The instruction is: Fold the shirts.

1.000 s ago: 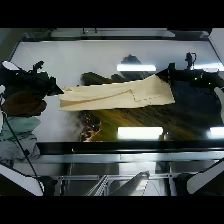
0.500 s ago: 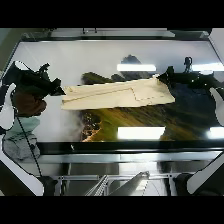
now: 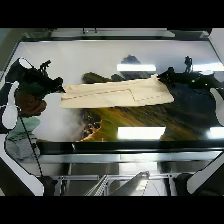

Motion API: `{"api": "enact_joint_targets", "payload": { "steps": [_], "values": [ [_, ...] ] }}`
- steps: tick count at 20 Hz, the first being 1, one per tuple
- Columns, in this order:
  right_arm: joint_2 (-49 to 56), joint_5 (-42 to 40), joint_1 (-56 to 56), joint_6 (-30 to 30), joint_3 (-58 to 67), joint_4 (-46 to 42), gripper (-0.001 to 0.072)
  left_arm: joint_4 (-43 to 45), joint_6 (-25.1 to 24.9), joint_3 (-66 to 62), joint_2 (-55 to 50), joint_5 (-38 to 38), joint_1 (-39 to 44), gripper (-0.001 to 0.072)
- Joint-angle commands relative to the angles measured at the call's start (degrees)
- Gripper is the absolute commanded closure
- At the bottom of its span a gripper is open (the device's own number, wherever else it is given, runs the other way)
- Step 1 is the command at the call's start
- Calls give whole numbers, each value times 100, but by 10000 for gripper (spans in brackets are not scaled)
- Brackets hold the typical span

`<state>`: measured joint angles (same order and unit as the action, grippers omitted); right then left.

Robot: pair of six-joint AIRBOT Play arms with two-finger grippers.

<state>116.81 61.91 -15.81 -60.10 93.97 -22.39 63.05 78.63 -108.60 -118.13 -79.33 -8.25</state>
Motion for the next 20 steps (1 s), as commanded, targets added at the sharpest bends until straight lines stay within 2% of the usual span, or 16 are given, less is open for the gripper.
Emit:
{"api": "enact_joint_targets", "payload": {
  "steps": [1, 2, 3, 5, 6, 7, 10, 11, 14, 15, 20],
  "values": [
    [-15, 601, -94, 428, 229, 184, 178, -11, -11, -590, 0, -507, 66, 360],
    [-15, 772, -188, 446, 372, 177, 92, -13, -11, -820, 0, -754, 63, 318],
    [-15, 846, -282, 442, 494, 55, 64, -26, -11, -979, 0, -984, 63, 314],
    [-15, 905, -459, 271, 640, -577, 60, -26, -11, -1025, 72, -1132, 66, 313],
    [-13, 916, -527, 26, 643, -997, -4, -26, -9, -872, 181, -1036, 63, 173],
    [-13, 973, -575, -216, 643, -1464, -7, -20, 17, -667, 308, -901, 61, -7],
    [0, 1353, -581, -431, 640, -2527, -7, -26, 20, -402, 485, -750, 70, 1],
    [20, 1390, -549, -487, 632, -2651, -7, -26, 57, -407, 485, -785, 105, 73],
    [201, 1355, -337, -616, 629, -2599, -7, -22, 50, -407, 485, -793, 304, 488],
    [295, 1355, -232, -614, 632, -2503, -7, -20, 48, -407, 485, -737, 393, 540],
    [492, 1362, 315, -407, 647, -1690, 13, -20, 46, -404, 485, -592, 804, 562]
  ]
}}
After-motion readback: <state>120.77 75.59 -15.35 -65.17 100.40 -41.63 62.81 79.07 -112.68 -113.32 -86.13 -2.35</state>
